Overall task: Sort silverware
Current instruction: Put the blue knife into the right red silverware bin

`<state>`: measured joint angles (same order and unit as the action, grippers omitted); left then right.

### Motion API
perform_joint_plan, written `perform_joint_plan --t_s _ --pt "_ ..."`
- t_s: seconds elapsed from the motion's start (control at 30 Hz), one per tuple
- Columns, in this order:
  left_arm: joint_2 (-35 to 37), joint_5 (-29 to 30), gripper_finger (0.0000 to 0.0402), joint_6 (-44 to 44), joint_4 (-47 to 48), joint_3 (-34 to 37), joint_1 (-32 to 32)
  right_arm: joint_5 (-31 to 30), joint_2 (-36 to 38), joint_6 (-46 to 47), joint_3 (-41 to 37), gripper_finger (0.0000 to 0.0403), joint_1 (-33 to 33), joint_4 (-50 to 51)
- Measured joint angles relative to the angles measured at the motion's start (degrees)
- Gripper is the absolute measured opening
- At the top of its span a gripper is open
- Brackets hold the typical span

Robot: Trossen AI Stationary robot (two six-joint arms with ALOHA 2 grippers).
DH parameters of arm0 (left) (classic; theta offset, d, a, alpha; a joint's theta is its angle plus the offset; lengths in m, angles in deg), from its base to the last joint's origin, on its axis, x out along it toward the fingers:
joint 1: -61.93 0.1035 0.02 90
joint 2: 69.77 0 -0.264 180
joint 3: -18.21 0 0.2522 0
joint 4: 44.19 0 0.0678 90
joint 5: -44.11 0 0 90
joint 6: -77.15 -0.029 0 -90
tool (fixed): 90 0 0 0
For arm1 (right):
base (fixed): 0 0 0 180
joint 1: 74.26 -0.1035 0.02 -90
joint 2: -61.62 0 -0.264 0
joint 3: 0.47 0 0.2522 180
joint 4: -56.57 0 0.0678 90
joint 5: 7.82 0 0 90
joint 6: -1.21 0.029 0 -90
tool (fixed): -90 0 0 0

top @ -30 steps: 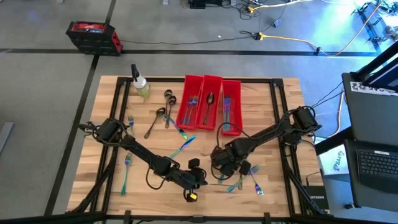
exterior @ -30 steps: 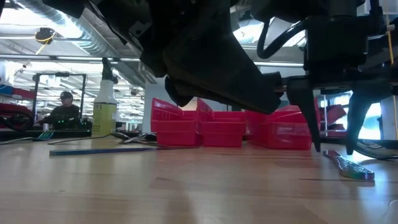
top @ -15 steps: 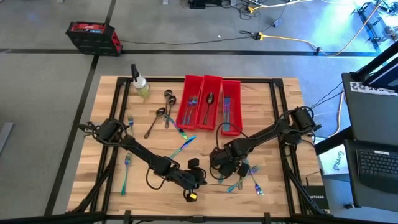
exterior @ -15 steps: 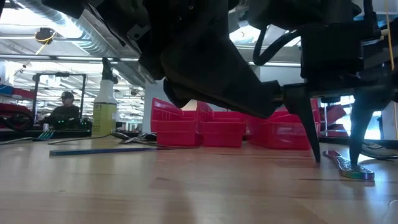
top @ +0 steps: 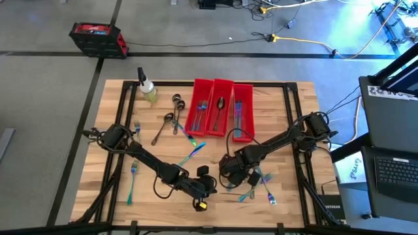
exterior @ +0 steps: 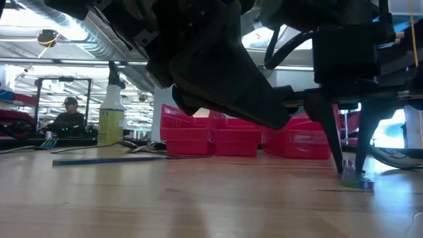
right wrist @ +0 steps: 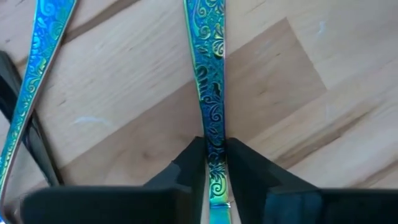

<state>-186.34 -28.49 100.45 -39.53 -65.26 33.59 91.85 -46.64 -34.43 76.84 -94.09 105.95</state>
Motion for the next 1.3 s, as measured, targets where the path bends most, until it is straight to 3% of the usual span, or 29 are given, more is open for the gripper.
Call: perform_joint_plan --t_s 0.23,1.3 --pt "0.0 0.5 0.0000 0.6 0.0 0.0 0.0 -2.3 0.0 0.6 0.0 0.0016 -0.1 0.1" --pt "0.0 0.8 0.0000 3.7 0.0 0.0 -0.1 -2.7 -0.2 1.4 4.1 0.0018 0.0 7.4"
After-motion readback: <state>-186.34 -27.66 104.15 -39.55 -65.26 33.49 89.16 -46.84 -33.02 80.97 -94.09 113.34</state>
